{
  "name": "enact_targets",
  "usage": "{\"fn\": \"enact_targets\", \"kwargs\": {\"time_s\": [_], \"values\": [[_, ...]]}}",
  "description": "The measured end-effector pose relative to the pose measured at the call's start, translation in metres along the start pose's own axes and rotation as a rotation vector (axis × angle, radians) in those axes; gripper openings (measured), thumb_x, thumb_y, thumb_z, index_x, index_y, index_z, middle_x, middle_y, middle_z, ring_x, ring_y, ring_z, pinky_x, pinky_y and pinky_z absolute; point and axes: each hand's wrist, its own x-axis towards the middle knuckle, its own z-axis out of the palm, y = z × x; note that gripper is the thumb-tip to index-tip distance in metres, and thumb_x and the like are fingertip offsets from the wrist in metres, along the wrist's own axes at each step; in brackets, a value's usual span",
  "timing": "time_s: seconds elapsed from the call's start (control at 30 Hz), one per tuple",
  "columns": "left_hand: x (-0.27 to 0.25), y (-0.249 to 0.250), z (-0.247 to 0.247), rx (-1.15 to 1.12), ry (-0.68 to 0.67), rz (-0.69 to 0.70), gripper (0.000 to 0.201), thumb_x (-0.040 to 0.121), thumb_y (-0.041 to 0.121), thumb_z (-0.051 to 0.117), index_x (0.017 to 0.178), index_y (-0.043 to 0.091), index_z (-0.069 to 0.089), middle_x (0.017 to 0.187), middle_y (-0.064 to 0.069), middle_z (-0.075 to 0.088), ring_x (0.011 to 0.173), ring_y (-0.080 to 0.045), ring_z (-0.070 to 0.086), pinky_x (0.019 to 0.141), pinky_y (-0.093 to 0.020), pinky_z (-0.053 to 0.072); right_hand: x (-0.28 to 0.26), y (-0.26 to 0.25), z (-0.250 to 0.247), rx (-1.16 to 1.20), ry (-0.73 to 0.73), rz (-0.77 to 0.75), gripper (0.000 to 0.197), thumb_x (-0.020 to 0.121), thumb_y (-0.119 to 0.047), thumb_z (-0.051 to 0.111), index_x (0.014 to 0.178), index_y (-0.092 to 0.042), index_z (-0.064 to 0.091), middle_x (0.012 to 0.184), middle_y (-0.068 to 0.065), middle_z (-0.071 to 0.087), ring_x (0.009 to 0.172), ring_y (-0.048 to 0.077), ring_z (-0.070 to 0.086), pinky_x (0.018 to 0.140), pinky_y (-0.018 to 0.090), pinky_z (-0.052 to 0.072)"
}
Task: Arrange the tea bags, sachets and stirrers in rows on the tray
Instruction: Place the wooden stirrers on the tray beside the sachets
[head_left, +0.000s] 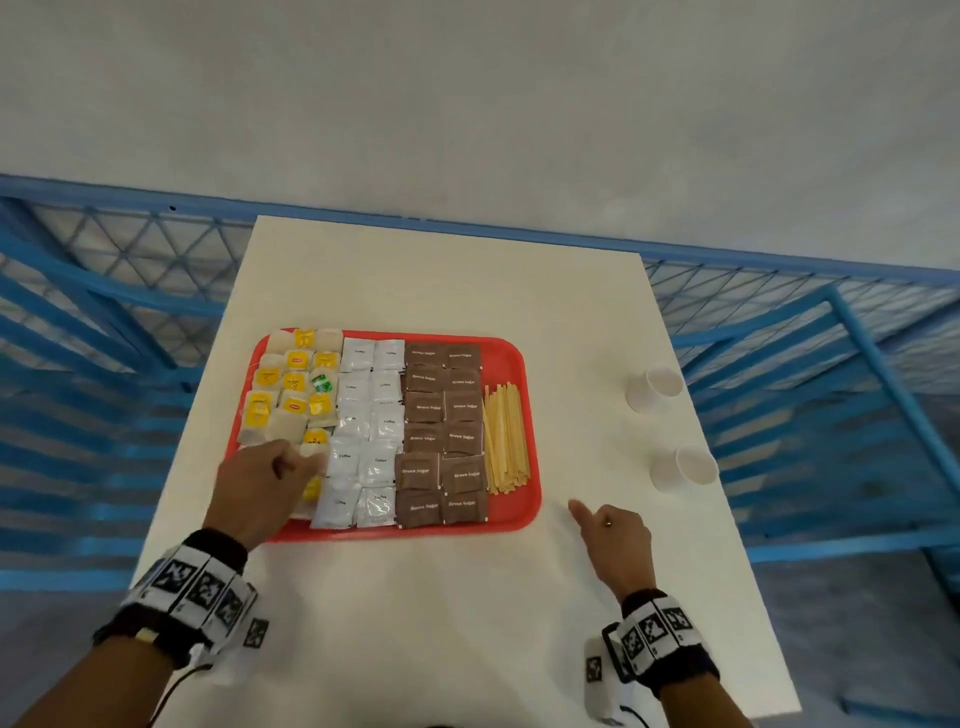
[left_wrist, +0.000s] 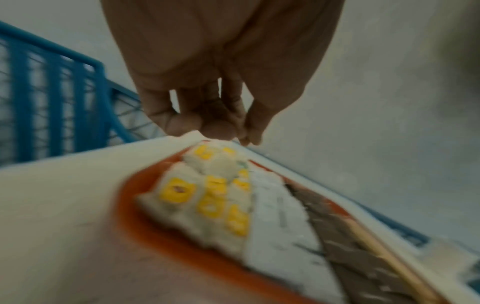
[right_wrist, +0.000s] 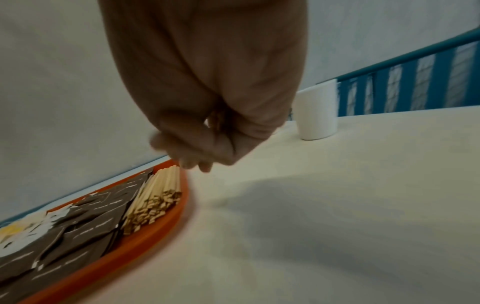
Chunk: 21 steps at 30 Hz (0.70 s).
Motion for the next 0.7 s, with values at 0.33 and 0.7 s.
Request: {"fn": "enact_targets", "kwargs": {"time_s": [0.33, 0.7], "values": [[0.023, 0.200, 0.157, 0.055, -0.401, 0.417, 0.047, 0.094, 0.045, 0.060, 0.057, 0.021, 0.043, 0.054, 0.007, 0.047, 0.052, -0.007, 0.043, 0.058, -0.033, 0.040, 0.045, 0.069, -0.094, 0.018, 0.156, 0.109, 0.029, 0.082, -0.032, 0.077, 0.084, -0.010, 0.058, 0.072, -0.003, 0.060, 0.081, 0.025, 0.062, 0.077, 0.036, 0.045], [0.075, 0.317, 0.296, 0.167, -0.417, 0.335, 0.071, 0.079, 0.046, 0.076, 0.135, 0.026, 0.038, 0.131, -0.002, 0.047, 0.116, -0.026, 0.055, 0.096, -0.043, 0.047, 0.129, 0.073, -0.106, 0.087, -0.026, -0.166, 0.088, 0.060, -0.029, 0.093, 0.133, -0.024, 0.045, 0.111, -0.013, 0.045, 0.108, 0.015, 0.049, 0.093, 0.027, 0.040]]}}
